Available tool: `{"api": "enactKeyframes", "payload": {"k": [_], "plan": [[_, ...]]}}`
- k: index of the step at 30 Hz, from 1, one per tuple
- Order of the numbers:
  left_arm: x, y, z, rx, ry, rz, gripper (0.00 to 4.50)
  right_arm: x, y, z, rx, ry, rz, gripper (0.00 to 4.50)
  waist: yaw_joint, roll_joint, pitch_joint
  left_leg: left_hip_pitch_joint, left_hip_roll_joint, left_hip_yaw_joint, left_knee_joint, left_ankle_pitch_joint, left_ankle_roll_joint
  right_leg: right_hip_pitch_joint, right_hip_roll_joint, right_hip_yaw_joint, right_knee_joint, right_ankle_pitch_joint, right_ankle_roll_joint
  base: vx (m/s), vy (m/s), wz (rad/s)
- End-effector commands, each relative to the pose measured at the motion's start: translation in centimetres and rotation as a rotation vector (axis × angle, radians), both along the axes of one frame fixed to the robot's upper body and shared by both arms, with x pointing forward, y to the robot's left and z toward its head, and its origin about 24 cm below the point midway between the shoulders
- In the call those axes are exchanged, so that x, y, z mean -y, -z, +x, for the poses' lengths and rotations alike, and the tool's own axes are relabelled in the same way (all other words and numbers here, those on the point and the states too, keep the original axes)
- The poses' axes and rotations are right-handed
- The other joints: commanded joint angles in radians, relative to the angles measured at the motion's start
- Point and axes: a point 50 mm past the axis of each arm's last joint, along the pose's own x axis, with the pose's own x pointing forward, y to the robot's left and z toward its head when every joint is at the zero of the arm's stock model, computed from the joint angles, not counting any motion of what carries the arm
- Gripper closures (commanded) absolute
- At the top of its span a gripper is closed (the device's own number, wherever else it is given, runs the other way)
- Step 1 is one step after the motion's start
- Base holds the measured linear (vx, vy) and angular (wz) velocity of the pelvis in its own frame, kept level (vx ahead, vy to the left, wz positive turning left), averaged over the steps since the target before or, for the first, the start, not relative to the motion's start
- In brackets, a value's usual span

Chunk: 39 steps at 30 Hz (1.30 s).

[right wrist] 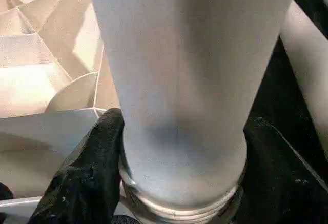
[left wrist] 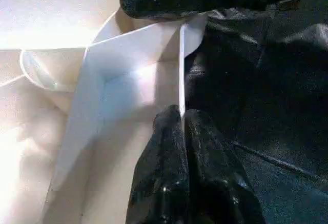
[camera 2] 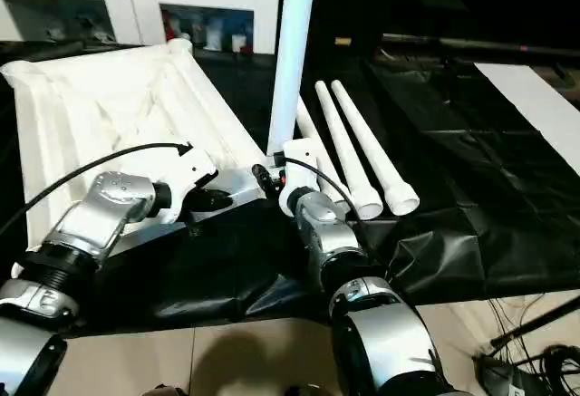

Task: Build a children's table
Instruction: Rotate leg to tighten

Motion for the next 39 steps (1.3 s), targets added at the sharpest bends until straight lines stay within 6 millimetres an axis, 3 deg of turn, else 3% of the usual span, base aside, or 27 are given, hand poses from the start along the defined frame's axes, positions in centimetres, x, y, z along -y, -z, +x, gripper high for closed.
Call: {"api": "enactKeyframes", "payload": {"k": [1, 4, 6, 8, 9, 10, 13, 15, 17, 19, 25, 28, 33, 39], "plan": [[-0.3, 1.6, -0.9, -0.033, 0.042, 0.066, 4.5, -2.1, -0.9, -0.4, 0.047, -0.156, 0.044, 1.07, 0.001, 0.019, -0.04, 0.003, 0.017, -0.005, -0.076, -0.382, 0.006, 0.031, -0.055, 0.05, -0.085, -0.406, -0.126, 0.0, 0.0, 0.0], [-0.8, 1.3, -1.5, -0.017, 0.111, 0.064, 4.5, -1.4, -1.4, -0.2, 0.077, -0.218, 0.023, 0.69, -0.006, 0.02, -0.045, -0.01, 0.018, -0.004, -0.076, -0.326, 0.017, 0.043, -0.052, 0.05, -0.074, -0.335, -0.149, 0.0, 0.0, 0.0], [-1.2, 1.1, -1.9, -0.016, 0.15, 0.062, 4.5, -0.9, -1.4, -0.2, 0.082, -0.268, 0.005, 0.69, -0.005, 0.022, -0.047, -0.002, 0.019, 0.003, -0.071, -0.308, 0.023, 0.037, -0.052, 0.053, -0.073, -0.31, -0.168, 0.0, 0.0, 0.0], [-1.5, 0.9, -2.4, -0.008, 0.224, 0.054, 4.5, 0.0, -1.5, -0.2, 0.065, -0.331, 0.009, 0.69, -0.002, 0.024, -0.05, -0.003, 0.021, 0.006, -0.067, -0.271, 0.034, 0.042, -0.052, 0.055, -0.064, -0.24, -0.194, 0.057, -0.027, 0.05], [-2.1, 0.9, -2.7, -0.028, 0.234, 0.055, 4.5, 0.9, -1.5, -0.3, 0.024, -0.383, 0.064, 0.69, -0.002, 0.022, -0.055, 0.0, 0.021, 0.01, -0.063, -0.228, 0.046, 0.048, -0.047, 0.054, -0.056, -0.167, -0.214, 0.066, -0.021, 0.05], [-2.7, 0.8, -2.9, -0.038, 0.257, 0.062, 4.5, 2.2, -1.6, -0.8, 0.049, -0.509, 0.01, 0.69, 0.002, 0.026, -0.055, 0.003, 0.023, 0.014, -0.058, -0.187, 0.065, 0.045, -0.043, 0.055, -0.046, -0.079, -0.239, 0.071, -0.01, 0.07], [-3.1, 0.7, -3.2, -0.047, 0.283, 0.062, 4.5, 3.4, -1.4, -1.4, 0.062, -0.626, -0.039, 0.69, 0.013, 0.023, -0.06, -0.001, 0.021, 0.017, -0.05, -0.088, 0.093, 0.056, -0.039, 0.053, -0.027, 0.08, -0.277, 0.045, -0.002, 0.03], [-3.2, 0.6, -3.4, -0.056, 0.305, 0.054, 4.5, 4.0, -1.4, -1.8, 0.06, -0.683, -0.055, 0.69, 0.016, 0.022, -0.062, 0.0, 0.021, 0.017, -0.048, -0.079, 0.1, 0.059, -0.04, 0.052, -0.022, 0.103, -0.293, 0.0, 0.0, 0.0], [-3.5, 0.3, -3.9, -0.082, 0.35, 0.034, 4.5, 5.8, -1.4, -2.6, 0.04, -0.821, -0.102, 0.69, 0.022, 0.018, -0.057, 0.001, 0.024, 0.021, -0.047, -0.097, 0.109, 0.058, -0.039, 0.051, -0.026, 0.073, -0.291, 0.0, 0.0, 0.0], [-3.6, 0.3, -4.0, -0.083, 0.354, 0.033, 4.5, 6.2, -1.5, -2.6, 0.036, -0.839, -0.109, 0.69, 0.027, 0.019, -0.054, 0.002, 0.026, 0.021, -0.049, -0.123, 0.107, 0.056, -0.041, 0.051, -0.031, 0.022, -0.287, 0.0, 0.0, 0.0], [-3.6, 0.3, -4.2, -0.087, 0.371, 0.021, 4.5, 6.1, -2.0, -2.0, 0.05, -0.794, -0.104, 0.69, 0.026, 0.015, -0.047, 0.004, 0.026, 0.018, -0.056, -0.203, 0.048, 0.049, -0.047, 0.057, -0.047, -0.167, -0.241, 0.0, 0.0, 0.0], [-3.6, 0.3, -4.2, -0.087, 0.374, 0.018, 4.5, 5.8, -2.2, -2.0, 0.05, -0.805, -0.07, 0.69, 0.027, 0.013, -0.047, 0.003, 0.026, 0.017, -0.056, -0.194, 0.05, 0.049, -0.046, 0.057, -0.045, -0.158, -0.238, 0.0, 0.0, 0.0], [-3.9, 0.2, -4.2, -0.091, 0.378, 0.028, 4.5, 5.3, -1.5, -2.6, 0.024, -0.853, -0.074, 0.96, 0.029, 0.009, -0.05, 0.001, 0.024, 0.018, -0.051, -0.126, 0.075, 0.052, -0.043, 0.054, -0.033, -0.057, -0.258, 0.0, 0.0, 0.0], [-4.4, 0.1, -4.3, -0.094, 0.371, 0.039, 4.5, 5.2, -1.0, -2.7, 0.008, -0.849, -0.082, 1.55, 0.031, 0.014, -0.047, 0.003, 0.025, 0.017, -0.055, -0.168, 0.061, 0.05, -0.046, 0.055, -0.04, -0.124, -0.246, 0.0, 0.0, 0.0]]}}
